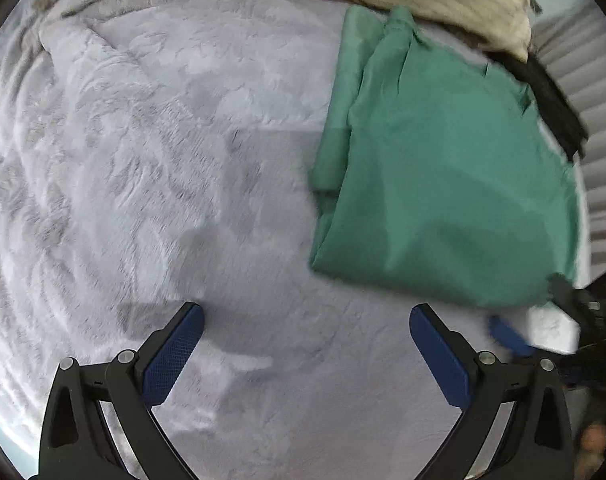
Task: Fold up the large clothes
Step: 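Grasp the folded green jacket edge with the right gripper and lift it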
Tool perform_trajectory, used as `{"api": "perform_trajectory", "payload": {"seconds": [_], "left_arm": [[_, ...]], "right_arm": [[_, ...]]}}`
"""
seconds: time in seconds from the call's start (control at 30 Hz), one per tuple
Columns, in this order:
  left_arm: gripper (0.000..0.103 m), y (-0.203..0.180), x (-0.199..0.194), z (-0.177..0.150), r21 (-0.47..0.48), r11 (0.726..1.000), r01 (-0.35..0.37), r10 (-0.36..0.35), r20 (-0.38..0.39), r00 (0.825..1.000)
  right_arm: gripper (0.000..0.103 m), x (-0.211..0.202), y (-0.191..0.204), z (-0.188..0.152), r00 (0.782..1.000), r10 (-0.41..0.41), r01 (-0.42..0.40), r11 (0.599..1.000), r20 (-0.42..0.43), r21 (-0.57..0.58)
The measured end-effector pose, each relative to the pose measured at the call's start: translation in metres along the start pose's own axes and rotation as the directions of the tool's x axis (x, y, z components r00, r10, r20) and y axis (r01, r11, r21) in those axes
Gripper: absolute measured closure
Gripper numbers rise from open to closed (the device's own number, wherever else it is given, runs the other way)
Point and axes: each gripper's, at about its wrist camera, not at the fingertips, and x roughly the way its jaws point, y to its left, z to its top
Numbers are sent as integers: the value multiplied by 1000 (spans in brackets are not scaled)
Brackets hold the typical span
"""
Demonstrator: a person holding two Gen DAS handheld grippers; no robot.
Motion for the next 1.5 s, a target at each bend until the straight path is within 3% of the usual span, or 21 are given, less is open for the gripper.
{"api": "perform_trajectory", "payload": {"seconds": [0.13,0.2,0.23,0.27,0.33,0.47,0.57,0.63,0.73,0.83,0.93,1.03,1.07,1.17,1.2,1.27,1.33,1.4,1.43,1.47,1.5], "left_arm": [[0,12,-8,30,-59,981,184,-184,6,983],[0,11,-10,40,-71,967,246,-245,16,969],[0,9,-10,45,-73,959,273,-272,19,962],[0,12,-6,53,-78,948,308,-308,16,951],[0,10,-1,61,-96,927,364,-365,3,931],[0,8,24,85,-188,818,543,-561,-54,826],[0,-21,25,85,-208,778,593,-617,-80,783],[0,-31,29,94,-196,772,605,-629,-94,772],[0,-54,24,96,-153,789,595,-612,-115,782],[0,-49,6,90,-116,803,585,-596,-108,796],[0,-24,-24,81,-84,839,538,-542,-40,839],[0,-1,-32,82,-114,849,515,-519,-7,855],[0,1,-28,86,-128,846,517,-523,-16,852],[0,-18,-2,102,-117,808,577,-585,-57,809],[0,-22,4,104,-117,805,581,-590,-63,805],[0,-35,20,111,-144,780,610,-623,-72,779],[0,-47,28,113,-155,776,611,-626,-73,776],[6,-62,29,113,-98,832,546,-553,-91,828],[16,-67,28,111,-63,862,503,-507,-103,856],[42,-72,31,110,-35,889,457,-458,-127,880],[62,-74,34,109,-23,903,429,-428,-148,892]], "right_arm": [[12,13,-3,12,994,89,-93,993,63,67],[25,17,-9,19,985,147,-159,977,91,143],[46,19,-12,21,983,159,-174,969,94,173],[76,19,-14,24,983,157,-173,966,91,193],[96,15,-14,27,982,168,-181,962,83,203],[96,-5,4,28,964,249,-261,956,97,133],[96,-16,20,31,956,279,-286,955,87,77],[96,-21,25,34,955,285,-290,955,80,58],[96,-26,27,37,949,303,-308,950,84,54],[96,-29,28,39,939,333,-339,939,89,63],[96,-34,25,43,923,372,-380,921,94,85],[96,-39,24,46,921,381,-387,919,82,74],[96,-39,24,46,921,382,-387,919,77,70],[96,-37,23,45,922,382,-386,920,67,70],[96,-36,22,44,924,377,-381,922,61,70],[96,-37,18,39,933,357,-359,931,43,60],[96,-35,18,36,948,316,-317,948,26,36],[96,-33,17,29,973,230,-230,973,-10,-6],[94,-33,16,26,982,189,-189,982,-29,-21],[92,-34,15,22,988,142,-144,989,-58,-38],[92,-36,15,17,992,85,-92,994,-95,-65]]}}
